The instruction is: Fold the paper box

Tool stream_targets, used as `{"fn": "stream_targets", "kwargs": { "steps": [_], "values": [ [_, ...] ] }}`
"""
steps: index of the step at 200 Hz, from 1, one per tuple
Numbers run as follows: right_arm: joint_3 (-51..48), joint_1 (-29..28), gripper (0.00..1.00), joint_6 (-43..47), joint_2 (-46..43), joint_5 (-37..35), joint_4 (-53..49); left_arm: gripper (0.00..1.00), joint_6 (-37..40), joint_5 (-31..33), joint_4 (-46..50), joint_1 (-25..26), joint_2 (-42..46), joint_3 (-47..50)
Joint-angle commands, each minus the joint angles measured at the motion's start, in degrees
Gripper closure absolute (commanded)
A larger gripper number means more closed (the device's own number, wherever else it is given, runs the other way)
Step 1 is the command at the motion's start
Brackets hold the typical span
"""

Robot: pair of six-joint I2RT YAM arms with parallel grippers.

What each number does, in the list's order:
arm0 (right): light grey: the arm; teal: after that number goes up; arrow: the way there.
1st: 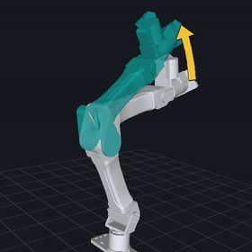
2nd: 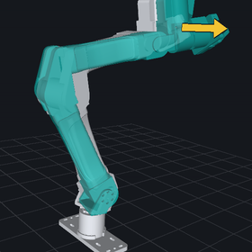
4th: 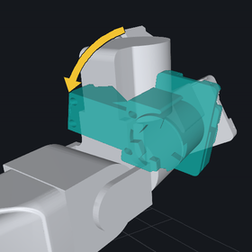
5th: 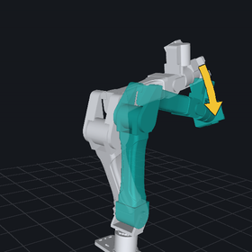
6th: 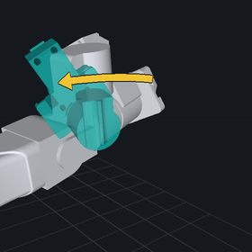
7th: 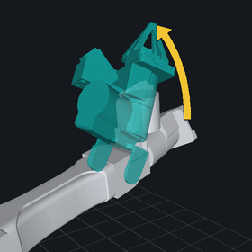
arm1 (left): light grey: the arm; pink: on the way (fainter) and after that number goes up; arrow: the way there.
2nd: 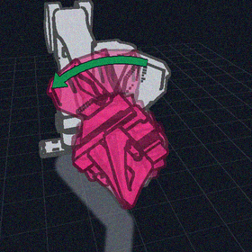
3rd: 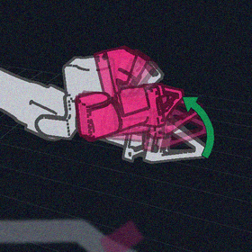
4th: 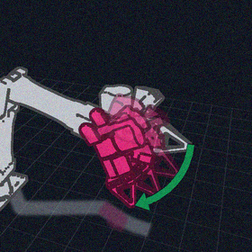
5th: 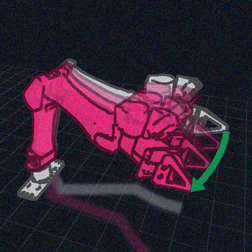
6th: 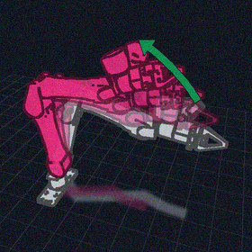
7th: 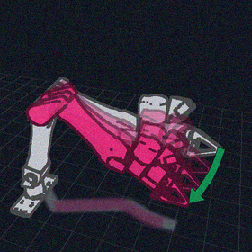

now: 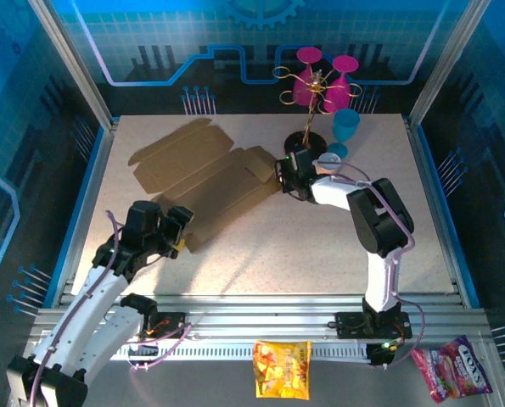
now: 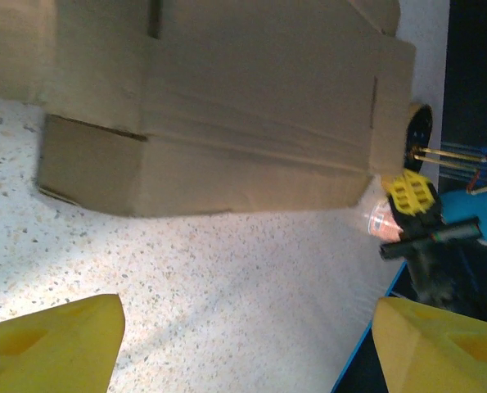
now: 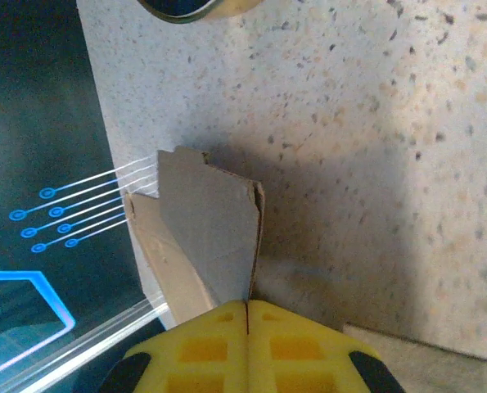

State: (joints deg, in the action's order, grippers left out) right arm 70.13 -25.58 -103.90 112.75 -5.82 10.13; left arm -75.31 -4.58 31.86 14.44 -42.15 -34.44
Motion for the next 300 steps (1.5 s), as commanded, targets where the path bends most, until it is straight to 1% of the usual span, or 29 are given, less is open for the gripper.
{"fn": "stream_targets", "kwargs": {
  "steps": [1,36,57,75,99,123,136,163,184,204,220,223,247,251,252,253,254,259,260,261,280,289,300],
  "values": [
    [3.7,-0.6,1.0,-4.9,-4.2,-3.1,-13.4,0.17,-4.5,3.2,-2.4,0.2,-0.6,2.6],
    [6.7,-0.4,1.0,-6.6,-5.5,-1.5,-20.7,0.14,-7.5,5.4,-6.3,-2.3,-0.7,5.7],
    [7.4,-0.2,1.0,-7.0,-6.0,-0.6,-22.3,0.14,-9.2,5.3,-9.4,-5.2,0.0,8.3],
    [7.7,0.1,1.0,-7.2,-6.4,-0.3,-23.5,0.14,-11.0,5.7,-13.1,-6.3,0.5,10.5],
    [8.1,0.4,1.0,-7.6,-6.8,0.4,-24.6,0.16,-12.0,6.4,-14.7,-7.1,0.6,11.7],
    [7.9,0.6,1.0,-8.1,-7.3,1.3,-24.7,0.22,-11.7,6.9,-16.6,-8.2,0.6,12.5],
    [7.9,0.6,1.0,-8.2,-7.6,1.6,-24.9,0.28,-11.3,6.9,-18.7,-8.7,0.2,13.2],
    [7.2,1.0,1.0,-8.3,-8.5,1.5,-25.4,0.44,-9.8,6.7,-19.0,-9.9,-0.7,12.7],
    [6.6,1.2,1.0,-8.5,-9.1,1.6,-25.2,0.63,-8.0,6.7,-17.5,-10.1,-0.9,11.5],
    [6.9,1.5,1.0,-8.5,-9.2,2.0,-24.8,0.87,-6.6,6.3,-16.1,-10.1,-1.6,10.3],
    [7.3,1.5,1.0,-8.6,-9.3,2.7,-24.8,0.99,-6.3,5.7,-16.2,-10.1,-2.4,9.6],
    [7.4,1.6,1.0,-8.5,-9.3,2.8,-24.8,1.0,-6.3,5.6,-16.2,-10.1,-2.7,9.4],
    [8.5,1.7,1.0,-7.4,-9.7,4.0,-25.9,1.0,-6.5,4.8,-16.0,-10.1,-4.2,7.0],
    [8.9,1.7,0.96,-6.9,-9.9,4.2,-26.4,1.0,-6.5,4.7,-15.9,-10.1,-4.4,6.4],
    [9.0,1.8,0.95,-6.8,-10.0,4.2,-26.6,1.0,-6.6,4.7,-15.8,-10.1,-4.5,6.3],
    [9.1,1.8,0.91,-6.5,-10.1,4.4,-26.9,1.0,-6.6,4.7,-15.8,-10.1,-4.6,6.1],
    [9.1,1.8,0.91,-6.5,-10.1,4.4,-26.9,1.0,-6.6,4.7,-15.7,-10.2,-4.6,5.9],
    [9.6,1.8,0.82,-5.7,-10.4,4.5,-27.6,1.0,-6.7,4.6,-15.4,-10.1,-5.0,5.1],
    [9.8,1.9,0.79,-5.3,-10.7,4.6,-27.9,1.0,-6.8,4.6,-15.4,-10.1,-5.0,4.9],
    [9.8,1.9,0.79,-5.3,-10.7,4.6,-27.9,1.0,-6.8,4.6,-15.4,-10.1,-5.0,4.8],
    [10.6,2.0,0.51,-0.2,-13.8,4.8,-31.4,1.0,-7.8,4.7,-15.1,-10.1,-5.9,2.0],
    [10.1,1.9,0.43,2.3,-16.2,4.8,-32.6,1.0,-8.4,4.5,-15.2,-10.2,-6.4,1.0],
    [8.0,1.5,0.36,5.7,-19.6,4.6,-32.4,1.0,-9.3,3.9,-15.6,-10.1,-7.3,0.0]
  ]
}}
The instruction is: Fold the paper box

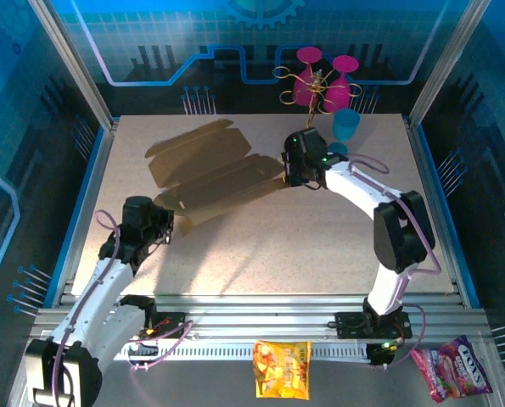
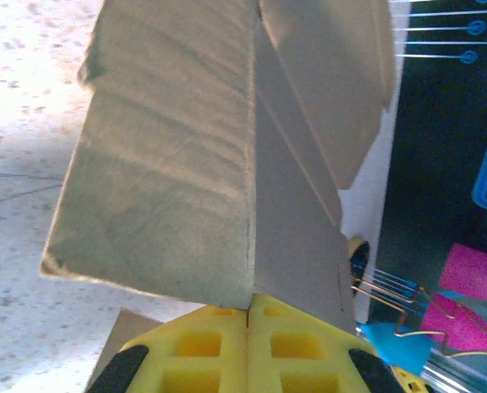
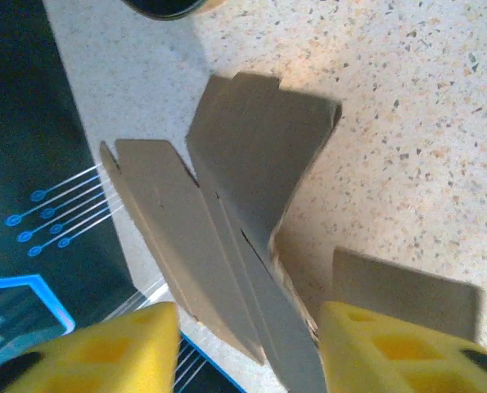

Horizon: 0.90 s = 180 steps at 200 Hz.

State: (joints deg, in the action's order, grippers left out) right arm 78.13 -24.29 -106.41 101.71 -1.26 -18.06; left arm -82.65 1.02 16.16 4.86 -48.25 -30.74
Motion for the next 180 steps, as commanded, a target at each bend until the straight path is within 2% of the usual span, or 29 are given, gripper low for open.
{"fn": "stream_targets", "kwargs": {
  "steps": [1,22,48,73,108,138,162,180],
  "values": [
    [-0.3,0.1,0.35,8.5,-9.0,0.0,-4.2,1.0,-2.0,-1.7,-0.1,-0.6,-1.2,-3.7],
    [-7.9,-1.8,0.31,12.6,-16.7,0.5,0.0,1.0,-2.9,-2.6,-1.0,-0.6,-2.7,-5.3],
    [-19.8,-7.7,0.24,14.1,-22.5,1.6,16.4,1.0,-2.1,-3.3,-0.8,-0.6,-4.2,-7.6],
    [-24.9,-13.0,0.23,10.6,-18.6,2.0,32.5,1.0,-1.7,-4.7,-0.9,-0.5,-5.5,-8.5],
    [-22.2,-16.0,0.26,9.4,-11.8,2.4,37.3,1.0,-1.5,-5.4,-0.9,-0.6,-5.8,-9.0],
    [-19.1,-16.1,0.33,9.8,-7.4,2.6,38.7,1.0,-1.4,-6.0,-0.8,-0.6,-6.0,-9.2],
    [-18.0,-16.0,0.48,8.9,-4.5,2.5,39.5,1.0,-1.3,-6.2,-0.7,-0.6,-5.9,-9.4],
    [-16.8,-15.7,0.53,8.7,-2.7,2.3,39.9,1.0,-1.0,-6.3,-0.3,-0.6,-5.9,-9.7]
  ]
}}
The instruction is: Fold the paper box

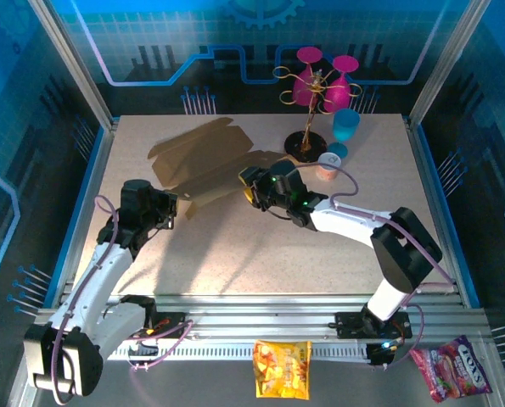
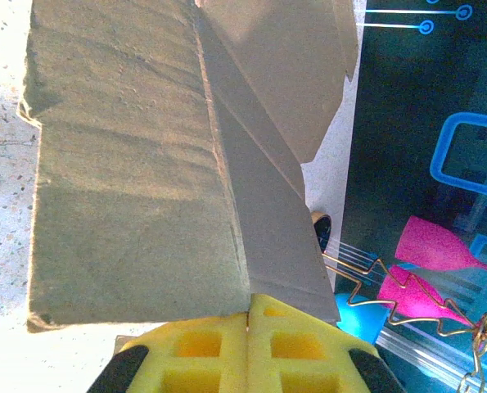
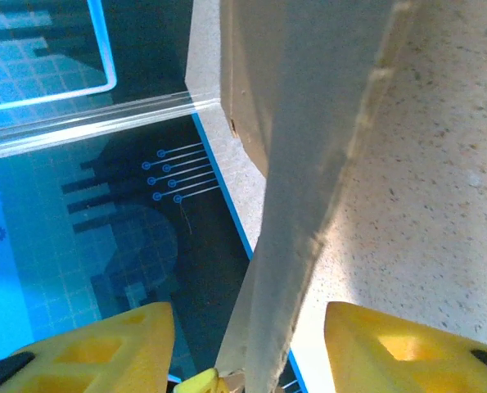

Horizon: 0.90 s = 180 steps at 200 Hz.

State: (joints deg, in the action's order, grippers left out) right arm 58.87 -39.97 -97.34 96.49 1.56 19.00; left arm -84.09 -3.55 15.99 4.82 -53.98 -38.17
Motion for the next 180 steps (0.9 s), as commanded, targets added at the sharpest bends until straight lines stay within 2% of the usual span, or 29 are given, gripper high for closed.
{"fn": "stream_targets", "kwargs": {
  "steps": [1,35,71,127,142,155,169,174,180],
  "values": [
    [2.5,0.0,0.54,-0.4,2.6,-0.5,2.8,1.0,0.5,-1.7,-0.1,-0.6,-0.2,-2.3],
    [6.9,0.1,0.65,0.2,5.1,0.8,-1.3,1.0,0.7,-1.8,0.4,-0.7,0.2,-2.4],
    [6.9,0.5,0.76,0.0,5.5,-0.1,-1.9,1.0,0.7,-1.9,0.6,-1.0,0.4,-2.7],
    [8.0,1.0,0.82,0.2,7.1,0.4,-3.2,1.0,0.8,-1.9,0.9,-1.1,0.5,-2.8],
    [8.4,1.2,0.87,0.3,7.5,0.3,-3.2,1.0,0.8,-2.0,0.9,-1.1,0.5,-2.9],
    [9.1,1.3,1.0,0.5,7.3,-0.2,-3.2,1.0,0.9,-1.9,1.1,-1.1,0.5,-3.1],
    [10.9,1.3,1.0,2.3,6.5,-1.0,-6.4,1.0,3.1,-1.5,3.5,-1.2,0.5,-5.7],
    [11.8,1.3,1.0,3.2,6.0,-1.2,-7.5,0.93,4.5,-0.9,5.6,-1.1,0.5,-7.5],
    [12.9,1.3,1.0,4.2,5.5,-1.5,-9.0,0.78,6.6,-0.1,7.8,-1.1,0.4,-9.8]
  ]
}}
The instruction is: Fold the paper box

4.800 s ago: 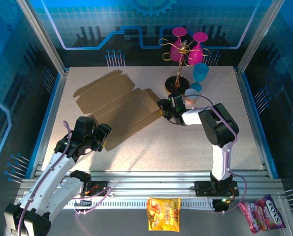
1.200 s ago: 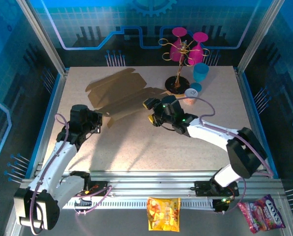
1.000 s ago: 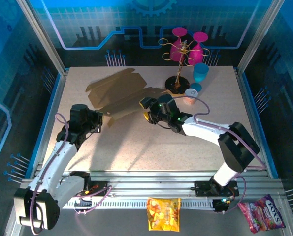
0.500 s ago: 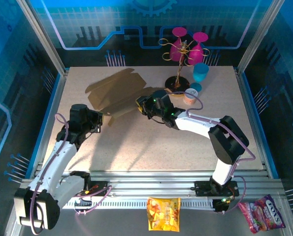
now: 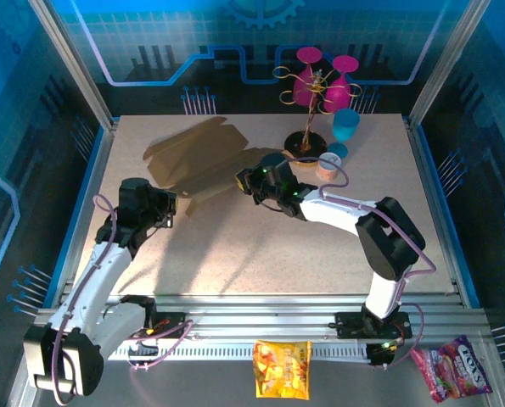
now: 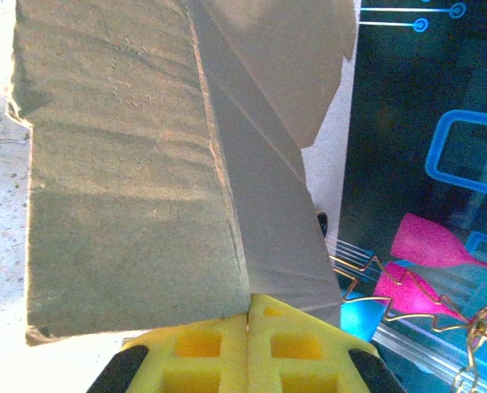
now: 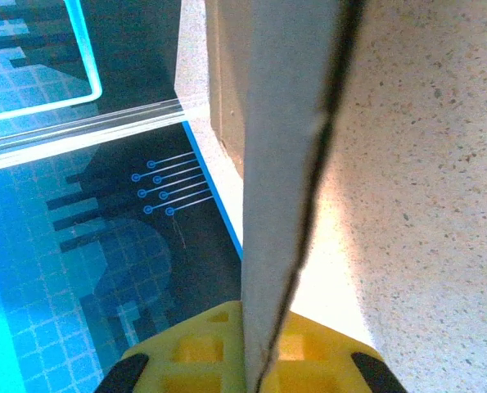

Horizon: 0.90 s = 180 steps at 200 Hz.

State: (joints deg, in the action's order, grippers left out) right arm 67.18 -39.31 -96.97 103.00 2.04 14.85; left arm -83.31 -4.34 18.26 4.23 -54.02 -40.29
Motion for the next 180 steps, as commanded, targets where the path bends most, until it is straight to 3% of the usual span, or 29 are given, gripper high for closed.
{"fn": "stream_targets", "kwargs": {
  "steps": [1,15,31,55,77,132,166,180],
  "values": [
    [4.9,0.7,1.0,4.0,-1.1,-2.1,-5.1,0.75,6.2,0.9,5.9,-0.5,0.4,-8.2],
    [7.7,0.5,1.0,5.4,-2.6,-3.4,-7.8,0.44,10.7,3.9,12.5,-0.5,-0.2,-14.6],
    [11.6,0.1,1.0,6.7,-4.4,-5.0,-10.7,0.33,15.8,8.7,20.0,-0.5,-1.3,-22.7],
    [19.1,-1.1,1.0,9.6,-6.8,-8.2,-17.0,0.3,20.3,17.8,29.8,-0.6,-2.8,-33.2],
    [24.7,-3.0,1.0,12.0,-9.0,-11.8,-21.3,0.3,23.0,24.6,31.8,-0.5,-2.6,-37.3],
    [38.8,-6.9,1.0,16.7,-11.4,-19.0,-28.0,0.29,24.8,29.5,31.3,-0.7,-2.7,-40.8],
    [61.7,-9.5,1.0,13.5,-4.7,-27.5,-52.2,0.28,28.2,33.0,30.9,-0.7,-3.0,-44.4],
    [71.0,-9.3,1.0,9.9,1.1,-27.4,-59.7,0.28,28.4,33.7,32.4,-1.0,-4.0,-46.6]
  ]
}}
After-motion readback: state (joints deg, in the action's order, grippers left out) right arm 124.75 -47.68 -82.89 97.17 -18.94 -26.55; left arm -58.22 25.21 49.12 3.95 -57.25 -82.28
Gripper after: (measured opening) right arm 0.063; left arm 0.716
